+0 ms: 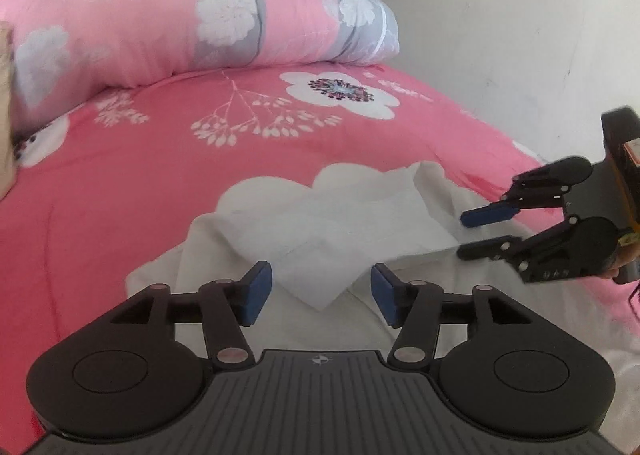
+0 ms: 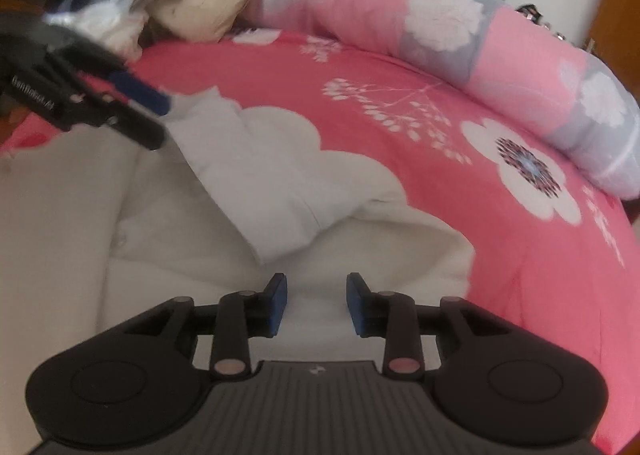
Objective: Fold clothes
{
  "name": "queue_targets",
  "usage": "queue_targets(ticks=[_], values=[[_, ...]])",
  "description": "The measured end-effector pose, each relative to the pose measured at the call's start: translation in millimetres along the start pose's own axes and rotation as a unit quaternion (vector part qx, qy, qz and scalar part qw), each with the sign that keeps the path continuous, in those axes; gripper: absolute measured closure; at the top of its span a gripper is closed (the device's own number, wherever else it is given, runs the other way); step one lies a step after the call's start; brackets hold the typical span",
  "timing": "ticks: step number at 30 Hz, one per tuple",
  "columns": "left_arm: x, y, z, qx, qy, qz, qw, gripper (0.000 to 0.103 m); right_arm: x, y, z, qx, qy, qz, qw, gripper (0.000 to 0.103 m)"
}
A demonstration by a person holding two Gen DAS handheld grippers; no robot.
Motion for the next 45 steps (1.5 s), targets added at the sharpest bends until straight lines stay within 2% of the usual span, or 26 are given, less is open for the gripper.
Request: queue_targets(ticks=[4,7,10,13,15,17,21,25,28,30,31,34,36,39,40,41,43,45], values=[[0.4,16.1,-24.4,-0.06,0.005,-0.001,0.9982,0.039,-19.6,8.2,-30.9,-0.047,0.026,0.069,0.996,0.068],[-7.3,23.0,-12.0,-0.064,0.019,0.019,0.9976,0.038,-30.3,19.5,-40.4,-0.076,0.057,0.132,0.987,0.068],[-21.2,14.2,23.5,-0.023,0.05,0.071,0.996,0.038,-18.5,28.2,-23.4,-0.073,0.068,0.133,0.986,0.069],[-31.0,-5.1,57.9,0.02,0.096,0.145,0.9846,0.038,1.4,29.5,9.6,-0.039,0.056,0.098,0.993,0.071],[-32.2,-13.9,70.4,0.029,0.112,0.166,0.9794,0.037,8.6,26.2,31.8,-0.015,0.031,0.071,0.997,0.073],[-30.0,-15.7,75.4,0.022,0.116,0.16,0.98,0.037,7.8,23.8,49.6,0.001,0.016,0.061,0.998,0.074],[-20.8,-10.1,82.4,0.016,0.124,0.128,0.9839,0.035,2.8,31.3,64.6,-0.01,-0.004,0.053,0.999,0.074],[-11.8,-5.1,88.3,0.008,0.132,0.105,0.9857,0.028,-3.2,39.3,76.7,-0.018,-0.024,0.055,0.998,0.074],[-5.4,-3.1,83.7,0.01,0.123,0.08,0.9891,0.027,-7.5,43.9,76.5,-0.02,-0.032,0.067,0.997,0.074],[-6.1,-1.6,69.3,0.002,0.115,0.084,0.9898,0.027,-11.4,46.4,67.7,-0.019,-0.034,0.077,0.996,0.073],[-6.7,-0.8,61.7,-0.003,0.111,0.088,0.9899,0.027,-13.3,47.6,60.9,-0.02,-0.032,0.082,0.996,0.073],[-14.3,0.9,43.1,-0.026,0.095,0.108,0.9892,0.027,-14.0,49.8,32.8,-0.044,0.008,0.094,0.995,0.073],[-20.9,0.6,43.0,-0.032,0.082,0.117,0.9892,0.027,-9.8,50.0,28.9,-0.048,0.031,0.101,0.993,0.073],[-24.5,-12.2,68.8,0.024,0.086,0.108,0.9902,0.027,-1.1,43.0,47.1,-0.019,0.045,0.114,0.992,0.073],[-24.5,-18.2,78.1,0.049,0.09,0.103,0.9895,0.027,3.0,37.3,59.1,0.003,0.033,0.111,0.993,0.073],[-25.2,-16.9,74.8,0.047,0.094,0.098,0.9897,0.027,6.2,32.9,66.0,0.019,0.024,0.111,0.993,0.073],[-27.3,-8.9,59.1,0.038,0.107,0.09,0.9894,0.027,2.4,37.9,33.1,-0.005,0.027,0.137,0.99,0.073],[-32.3,-1.3,25.1,0.024,0.109,0.092,0.9895,0.027,-1.5,42.8,0.1,-0.029,0.03,0.163,0.986,0.073]])
Point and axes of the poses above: each gripper's, at about its wrist camera, not at the fingertips, and z roughly the way its jaws point, x to its left, y to its top, the point moved 5 cm from there along z, roughly the way its jaws point, and after that the axes turned 3 degrees about z, right-handed, at the moved point
